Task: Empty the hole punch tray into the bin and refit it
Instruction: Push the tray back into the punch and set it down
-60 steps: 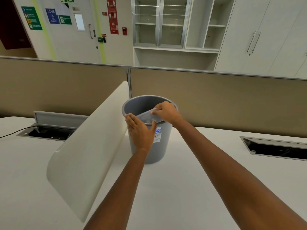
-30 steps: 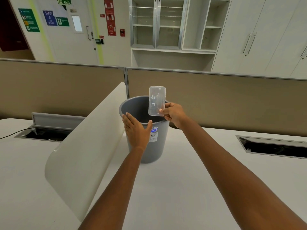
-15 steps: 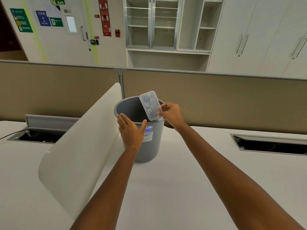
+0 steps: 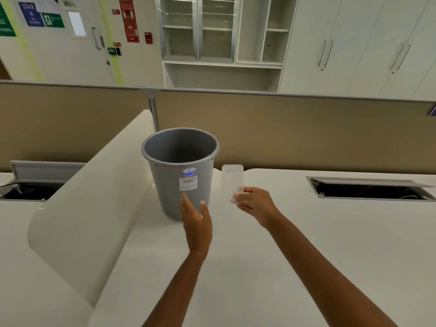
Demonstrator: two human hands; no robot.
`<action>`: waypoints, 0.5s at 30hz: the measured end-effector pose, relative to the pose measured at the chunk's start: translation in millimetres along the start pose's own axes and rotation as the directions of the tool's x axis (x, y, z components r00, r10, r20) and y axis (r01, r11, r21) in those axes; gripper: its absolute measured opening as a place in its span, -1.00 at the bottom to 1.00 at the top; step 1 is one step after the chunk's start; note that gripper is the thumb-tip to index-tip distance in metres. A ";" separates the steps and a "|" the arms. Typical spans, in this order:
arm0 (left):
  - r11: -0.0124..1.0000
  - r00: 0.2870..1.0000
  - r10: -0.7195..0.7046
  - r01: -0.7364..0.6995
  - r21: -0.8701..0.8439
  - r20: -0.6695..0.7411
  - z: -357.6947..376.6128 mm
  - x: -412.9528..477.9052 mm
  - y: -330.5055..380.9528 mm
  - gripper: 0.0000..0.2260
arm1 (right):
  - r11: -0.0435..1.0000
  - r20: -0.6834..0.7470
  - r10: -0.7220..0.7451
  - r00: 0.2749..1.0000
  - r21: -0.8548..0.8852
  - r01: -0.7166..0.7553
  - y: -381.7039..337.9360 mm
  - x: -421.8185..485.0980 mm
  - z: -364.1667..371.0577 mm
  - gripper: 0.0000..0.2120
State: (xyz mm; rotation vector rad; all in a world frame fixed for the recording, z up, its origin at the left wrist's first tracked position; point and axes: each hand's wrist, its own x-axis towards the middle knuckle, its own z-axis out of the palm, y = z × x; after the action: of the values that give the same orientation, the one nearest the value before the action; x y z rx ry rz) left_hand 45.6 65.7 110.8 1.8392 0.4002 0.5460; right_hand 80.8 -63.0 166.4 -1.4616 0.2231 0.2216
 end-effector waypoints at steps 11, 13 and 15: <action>0.315 0.469 -0.330 0.873 -0.372 0.819 44.8 -74.8 -31.9 -0.47 | 0.972 -0.027 0.234 0.972 0.028 -0.233 80.9 -54.9 -66.2 -0.89; 0.233 0.428 -0.291 0.899 -0.371 0.856 49.7 -80.3 -30.3 -0.46 | 0.966 -0.038 0.256 0.966 0.022 -0.256 89.1 -61.8 -74.8 -0.87; 0.200 0.399 -0.260 0.913 -0.355 0.879 55.0 -84.6 -29.3 -0.46 | 0.962 -0.044 0.272 0.961 0.021 -0.272 95.7 -66.6 -81.2 -0.85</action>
State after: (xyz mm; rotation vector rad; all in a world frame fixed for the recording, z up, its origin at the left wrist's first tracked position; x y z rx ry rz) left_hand 4.9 -12.5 53.5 0.5915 0.3001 -0.5519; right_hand -11.4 -135.5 86.1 -1.4194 0.4639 0.4085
